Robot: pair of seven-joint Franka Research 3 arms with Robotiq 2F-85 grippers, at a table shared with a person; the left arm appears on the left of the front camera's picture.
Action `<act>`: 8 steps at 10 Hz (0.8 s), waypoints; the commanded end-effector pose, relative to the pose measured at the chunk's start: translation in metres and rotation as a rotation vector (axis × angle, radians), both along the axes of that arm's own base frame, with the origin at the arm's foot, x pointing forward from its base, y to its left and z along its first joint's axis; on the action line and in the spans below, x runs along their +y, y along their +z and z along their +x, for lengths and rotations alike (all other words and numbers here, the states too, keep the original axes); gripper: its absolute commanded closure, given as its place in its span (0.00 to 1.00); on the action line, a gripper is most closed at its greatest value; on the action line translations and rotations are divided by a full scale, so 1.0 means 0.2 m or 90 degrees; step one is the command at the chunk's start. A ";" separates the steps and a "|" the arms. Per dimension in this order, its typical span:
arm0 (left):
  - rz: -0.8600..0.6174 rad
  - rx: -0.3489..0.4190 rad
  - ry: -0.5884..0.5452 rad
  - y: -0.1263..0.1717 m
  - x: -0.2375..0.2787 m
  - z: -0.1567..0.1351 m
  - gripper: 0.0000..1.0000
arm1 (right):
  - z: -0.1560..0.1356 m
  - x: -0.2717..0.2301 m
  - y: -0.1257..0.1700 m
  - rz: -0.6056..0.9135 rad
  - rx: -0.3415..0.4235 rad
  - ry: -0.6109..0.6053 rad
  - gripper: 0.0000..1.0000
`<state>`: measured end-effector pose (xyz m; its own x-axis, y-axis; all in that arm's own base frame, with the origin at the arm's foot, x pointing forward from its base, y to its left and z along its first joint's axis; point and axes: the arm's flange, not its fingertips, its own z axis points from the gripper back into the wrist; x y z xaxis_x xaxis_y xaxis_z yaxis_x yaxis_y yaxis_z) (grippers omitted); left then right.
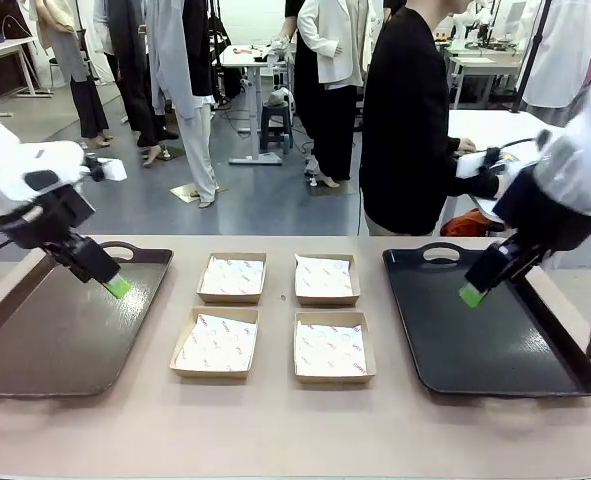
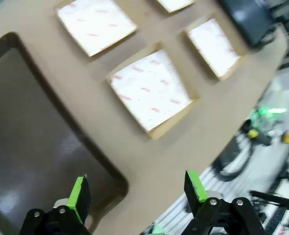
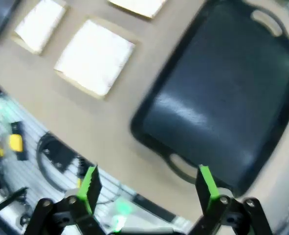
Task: Individually package the donuts and arrange them on the tray.
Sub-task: Pick up one Paper togo box.
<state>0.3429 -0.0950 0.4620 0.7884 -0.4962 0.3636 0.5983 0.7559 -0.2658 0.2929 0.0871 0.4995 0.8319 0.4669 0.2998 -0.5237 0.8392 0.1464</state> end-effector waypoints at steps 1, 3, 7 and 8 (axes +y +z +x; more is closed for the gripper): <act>-0.308 0.157 0.063 0.00 0.16 0.08 0.00 | -0.02 -0.24 -0.01 0.297 0.096 -0.137 0.00; -0.488 0.189 0.123 -0.07 0.27 0.12 0.00 | 0.00 -0.43 -0.04 0.476 0.142 -0.194 0.00; -0.595 0.283 0.186 -0.24 0.58 0.04 0.00 | -0.06 -0.78 -0.19 0.566 0.204 -0.287 0.00; -0.597 0.290 0.184 -0.26 0.66 0.01 0.00 | -0.09 -0.86 -0.22 0.551 0.223 -0.281 0.00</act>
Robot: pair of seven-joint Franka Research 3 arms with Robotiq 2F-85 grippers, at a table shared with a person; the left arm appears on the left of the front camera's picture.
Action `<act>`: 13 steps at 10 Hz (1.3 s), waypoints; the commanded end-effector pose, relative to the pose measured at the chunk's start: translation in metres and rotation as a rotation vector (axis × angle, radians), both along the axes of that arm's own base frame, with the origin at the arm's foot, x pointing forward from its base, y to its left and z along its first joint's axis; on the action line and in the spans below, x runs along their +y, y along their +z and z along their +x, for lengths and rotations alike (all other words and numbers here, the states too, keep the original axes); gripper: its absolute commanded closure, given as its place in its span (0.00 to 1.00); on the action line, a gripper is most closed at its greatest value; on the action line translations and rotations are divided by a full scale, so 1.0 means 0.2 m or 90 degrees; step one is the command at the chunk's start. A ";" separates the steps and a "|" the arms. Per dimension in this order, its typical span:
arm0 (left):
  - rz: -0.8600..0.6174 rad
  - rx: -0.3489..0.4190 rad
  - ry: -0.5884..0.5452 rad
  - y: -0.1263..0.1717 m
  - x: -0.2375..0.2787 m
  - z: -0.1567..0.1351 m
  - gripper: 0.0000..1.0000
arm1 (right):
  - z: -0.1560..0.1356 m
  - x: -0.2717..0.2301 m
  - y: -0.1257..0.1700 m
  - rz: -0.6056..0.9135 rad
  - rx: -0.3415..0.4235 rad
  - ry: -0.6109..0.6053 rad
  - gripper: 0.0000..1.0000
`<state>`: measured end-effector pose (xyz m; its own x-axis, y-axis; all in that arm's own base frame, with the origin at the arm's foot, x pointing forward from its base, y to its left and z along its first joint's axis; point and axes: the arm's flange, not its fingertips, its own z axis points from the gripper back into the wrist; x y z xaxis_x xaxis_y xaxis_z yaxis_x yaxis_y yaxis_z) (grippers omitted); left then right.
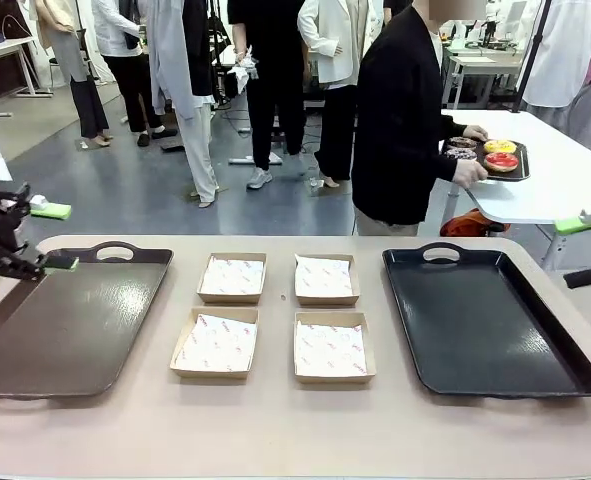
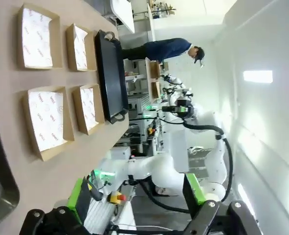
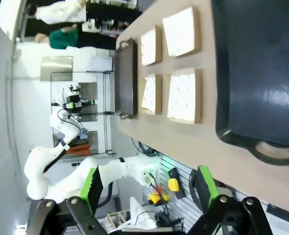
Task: Individually package the donuts and arrange them on the tray.
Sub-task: Pick up one Paper togo box.
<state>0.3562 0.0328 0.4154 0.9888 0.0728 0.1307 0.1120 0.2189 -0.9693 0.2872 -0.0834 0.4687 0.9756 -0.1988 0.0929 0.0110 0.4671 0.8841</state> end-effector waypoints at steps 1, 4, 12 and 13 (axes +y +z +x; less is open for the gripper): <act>0.010 -0.004 0.000 -0.03 0.10 -0.10 0.00 | -0.10 -0.10 -0.07 0.001 -0.003 0.003 0.00; 0.022 0.009 -0.020 -0.03 0.29 -0.17 0.00 | -0.23 -0.37 -0.11 0.014 0.020 -0.029 0.00; 0.056 0.029 -0.007 -0.05 0.41 -0.23 0.00 | -0.36 -0.55 -0.11 0.045 0.033 -0.087 0.00; 0.056 0.029 -0.007 -0.05 0.41 -0.23 0.00 | -0.36 -0.55 -0.11 0.045 0.033 -0.087 0.00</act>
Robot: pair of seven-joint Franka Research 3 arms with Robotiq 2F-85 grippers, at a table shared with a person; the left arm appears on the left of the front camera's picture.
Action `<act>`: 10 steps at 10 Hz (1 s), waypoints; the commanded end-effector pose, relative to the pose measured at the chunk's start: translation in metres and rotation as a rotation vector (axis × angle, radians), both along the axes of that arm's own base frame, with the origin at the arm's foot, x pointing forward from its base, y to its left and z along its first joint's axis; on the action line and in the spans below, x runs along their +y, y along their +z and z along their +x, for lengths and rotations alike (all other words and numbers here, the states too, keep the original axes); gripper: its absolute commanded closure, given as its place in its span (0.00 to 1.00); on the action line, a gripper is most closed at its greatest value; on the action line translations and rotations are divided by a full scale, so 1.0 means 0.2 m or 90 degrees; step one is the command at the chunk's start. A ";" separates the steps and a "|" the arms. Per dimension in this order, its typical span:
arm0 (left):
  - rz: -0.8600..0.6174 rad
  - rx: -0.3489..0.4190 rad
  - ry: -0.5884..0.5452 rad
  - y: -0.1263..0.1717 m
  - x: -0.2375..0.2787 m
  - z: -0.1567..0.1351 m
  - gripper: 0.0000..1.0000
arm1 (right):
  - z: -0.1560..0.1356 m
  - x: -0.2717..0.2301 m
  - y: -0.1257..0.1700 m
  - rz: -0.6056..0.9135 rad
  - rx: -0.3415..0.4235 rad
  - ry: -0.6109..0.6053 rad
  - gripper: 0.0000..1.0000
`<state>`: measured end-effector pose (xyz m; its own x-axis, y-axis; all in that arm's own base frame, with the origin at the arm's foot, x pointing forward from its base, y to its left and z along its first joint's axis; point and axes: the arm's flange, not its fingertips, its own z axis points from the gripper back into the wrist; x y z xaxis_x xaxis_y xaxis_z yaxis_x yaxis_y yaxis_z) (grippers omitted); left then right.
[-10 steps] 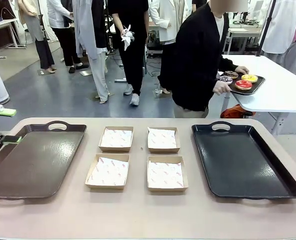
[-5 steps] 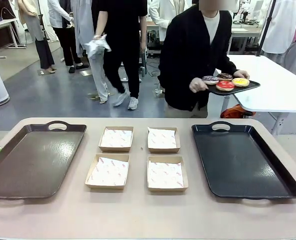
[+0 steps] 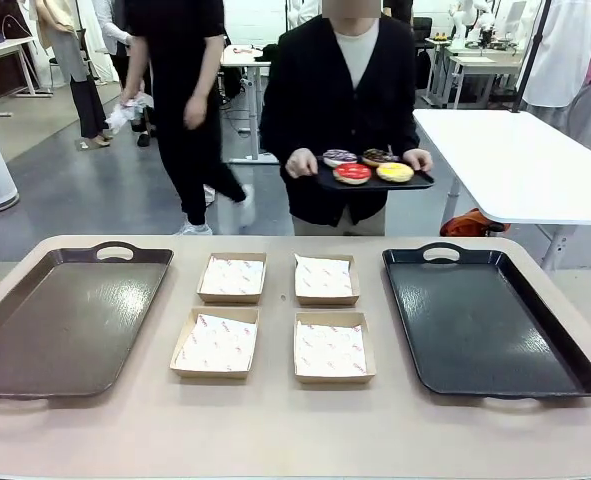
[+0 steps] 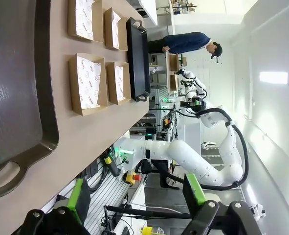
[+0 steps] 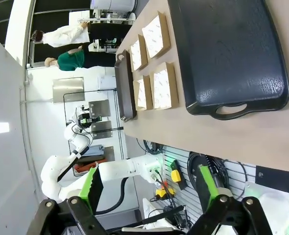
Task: Individually package the donuts and arrange them on the tray.
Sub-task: Pick up one Paper togo box.
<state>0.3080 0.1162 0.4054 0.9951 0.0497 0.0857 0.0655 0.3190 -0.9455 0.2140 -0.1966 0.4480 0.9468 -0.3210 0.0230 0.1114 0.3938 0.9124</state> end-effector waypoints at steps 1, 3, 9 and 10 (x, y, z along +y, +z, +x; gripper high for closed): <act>-0.011 -0.004 0.001 0.00 -0.01 0.01 0.00 | 0.01 0.01 -0.01 -0.002 0.000 -0.009 0.00; -0.011 -0.004 0.001 0.00 -0.01 0.01 0.00 | 0.01 0.01 -0.01 -0.002 0.000 -0.009 0.00; -0.011 -0.004 0.001 0.00 -0.01 0.01 0.00 | 0.01 0.01 -0.01 -0.002 0.000 -0.009 0.00; -0.011 -0.004 0.001 0.00 -0.01 0.01 0.00 | 0.01 0.01 -0.01 -0.002 0.000 -0.009 0.00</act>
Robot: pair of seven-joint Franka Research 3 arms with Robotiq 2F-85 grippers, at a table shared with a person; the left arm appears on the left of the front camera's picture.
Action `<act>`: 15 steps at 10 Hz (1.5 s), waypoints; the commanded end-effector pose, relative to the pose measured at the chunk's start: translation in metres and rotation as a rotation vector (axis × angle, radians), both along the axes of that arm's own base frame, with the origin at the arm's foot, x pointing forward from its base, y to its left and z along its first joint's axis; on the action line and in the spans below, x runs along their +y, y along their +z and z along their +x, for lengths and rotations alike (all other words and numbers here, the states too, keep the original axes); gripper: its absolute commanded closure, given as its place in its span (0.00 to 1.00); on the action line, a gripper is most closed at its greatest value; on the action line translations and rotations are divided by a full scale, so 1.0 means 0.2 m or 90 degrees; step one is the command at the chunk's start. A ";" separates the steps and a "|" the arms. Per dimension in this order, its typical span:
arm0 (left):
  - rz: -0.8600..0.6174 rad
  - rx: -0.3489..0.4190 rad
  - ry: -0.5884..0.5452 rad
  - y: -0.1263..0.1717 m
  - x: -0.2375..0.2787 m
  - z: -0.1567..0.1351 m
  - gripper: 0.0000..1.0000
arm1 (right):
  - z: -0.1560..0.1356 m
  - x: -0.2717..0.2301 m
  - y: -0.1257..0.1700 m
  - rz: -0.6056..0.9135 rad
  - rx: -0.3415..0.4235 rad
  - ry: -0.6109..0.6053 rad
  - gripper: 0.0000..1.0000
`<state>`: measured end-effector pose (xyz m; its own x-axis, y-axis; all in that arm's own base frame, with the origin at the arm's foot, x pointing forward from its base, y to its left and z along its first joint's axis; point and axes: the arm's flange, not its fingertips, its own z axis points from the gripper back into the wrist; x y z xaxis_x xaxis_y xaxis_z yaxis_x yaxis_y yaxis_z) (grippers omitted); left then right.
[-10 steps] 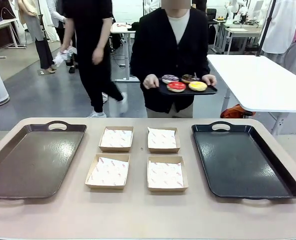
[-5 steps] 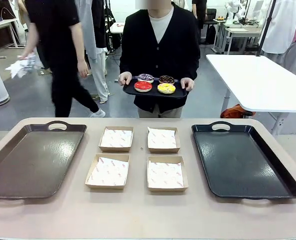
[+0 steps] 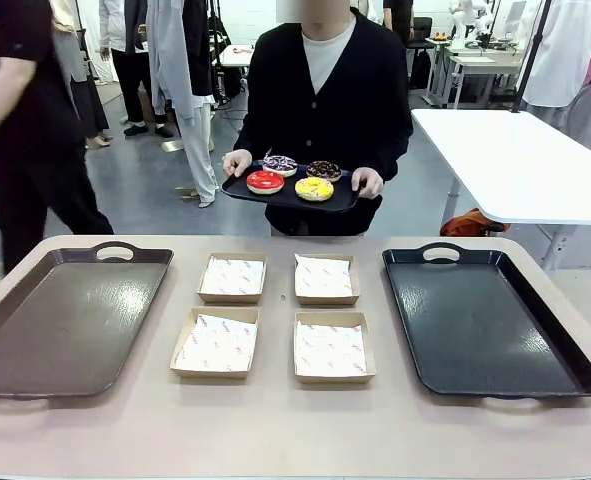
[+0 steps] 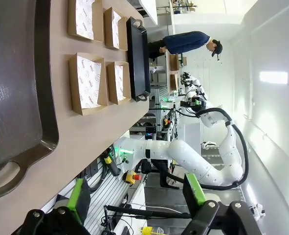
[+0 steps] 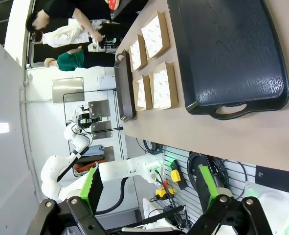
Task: Individually package the donuts and arrange them on the tray.
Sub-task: Pick up one Paper togo box.
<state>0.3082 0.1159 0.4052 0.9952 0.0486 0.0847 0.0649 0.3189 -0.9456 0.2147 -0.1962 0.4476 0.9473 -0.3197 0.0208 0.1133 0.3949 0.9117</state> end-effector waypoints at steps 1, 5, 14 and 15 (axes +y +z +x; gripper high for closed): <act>-0.011 -0.005 0.001 0.01 -0.01 0.01 0.00 | 0.00 0.01 -0.01 -0.001 -0.002 -0.010 0.00; -0.011 -0.005 0.001 0.01 -0.01 0.01 0.00 | 0.00 0.01 -0.01 -0.001 -0.002 -0.010 0.00; -0.011 -0.005 0.001 0.01 -0.01 0.01 0.00 | 0.00 0.01 -0.01 -0.001 -0.002 -0.010 0.00; -0.011 -0.005 0.001 0.01 -0.01 0.01 0.00 | 0.00 0.01 -0.01 -0.001 -0.002 -0.010 0.00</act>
